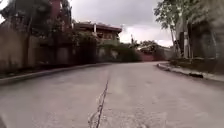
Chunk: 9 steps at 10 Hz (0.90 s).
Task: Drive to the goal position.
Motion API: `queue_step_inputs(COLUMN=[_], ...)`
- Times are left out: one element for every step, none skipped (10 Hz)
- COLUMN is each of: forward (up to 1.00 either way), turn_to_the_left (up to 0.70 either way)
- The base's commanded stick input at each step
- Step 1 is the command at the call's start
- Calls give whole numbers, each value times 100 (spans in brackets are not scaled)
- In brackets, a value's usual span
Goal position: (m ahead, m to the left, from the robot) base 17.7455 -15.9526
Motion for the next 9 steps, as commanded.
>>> queue_step_inputs(forward=[100, 100, 100, 100, 100, 100, 100, 100, 100], turn_to_the_left=[0, 0, 0, 0, 0, 0, 0, 0, 0])
